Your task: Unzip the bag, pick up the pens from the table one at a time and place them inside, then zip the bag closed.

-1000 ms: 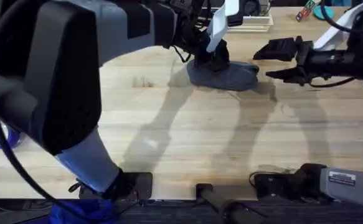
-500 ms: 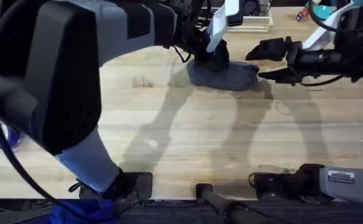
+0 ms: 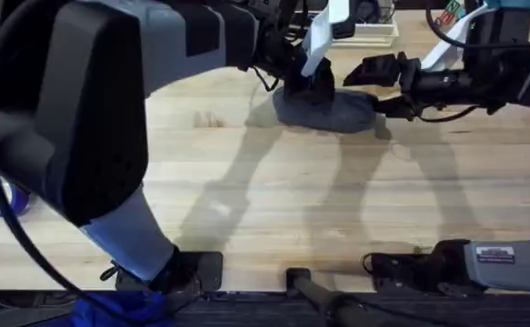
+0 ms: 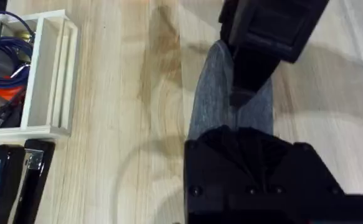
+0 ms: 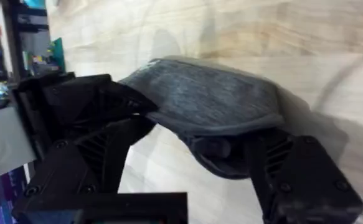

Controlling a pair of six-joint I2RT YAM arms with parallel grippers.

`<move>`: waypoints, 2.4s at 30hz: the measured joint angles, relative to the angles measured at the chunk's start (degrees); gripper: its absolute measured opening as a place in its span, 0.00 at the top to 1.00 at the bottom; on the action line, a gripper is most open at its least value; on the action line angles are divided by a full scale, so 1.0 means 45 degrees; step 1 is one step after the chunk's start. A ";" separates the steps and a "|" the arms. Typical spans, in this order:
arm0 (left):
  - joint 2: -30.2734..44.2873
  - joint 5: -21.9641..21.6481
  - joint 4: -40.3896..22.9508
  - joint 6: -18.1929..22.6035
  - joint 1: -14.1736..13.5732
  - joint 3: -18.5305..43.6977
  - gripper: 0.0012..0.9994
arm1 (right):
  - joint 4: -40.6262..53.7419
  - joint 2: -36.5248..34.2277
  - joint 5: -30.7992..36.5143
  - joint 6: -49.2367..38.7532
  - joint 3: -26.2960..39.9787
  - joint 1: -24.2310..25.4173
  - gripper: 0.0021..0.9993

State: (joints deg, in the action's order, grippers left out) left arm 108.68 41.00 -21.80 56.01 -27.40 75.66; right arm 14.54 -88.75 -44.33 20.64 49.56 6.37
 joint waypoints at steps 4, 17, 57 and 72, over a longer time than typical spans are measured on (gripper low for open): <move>0.0000 -0.0025 0.0006 0.0000 0.0000 0.0000 0.96 | -0.0119 0.0000 -0.0146 0.0050 0.0000 0.0000 0.00; 0.0000 -0.0029 0.0020 0.0000 0.0000 0.0000 0.96 | -0.0148 0.0001 -0.1585 0.0078 0.0000 0.0332 0.00; 0.0000 -0.0059 0.0044 0.0000 0.0000 0.0000 0.96 | 0.3447 0.3339 -0.3305 -0.1819 -0.0005 0.0563 0.00; 0.0005 -0.0059 0.0044 0.0000 0.0000 0.0000 0.96 | 0.5972 0.7825 0.0260 -0.2021 -0.0005 0.0170 0.00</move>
State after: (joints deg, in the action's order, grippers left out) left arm 108.71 40.73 -21.61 56.01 -27.40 75.66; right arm 41.41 -53.54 -43.16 11.55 49.54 7.14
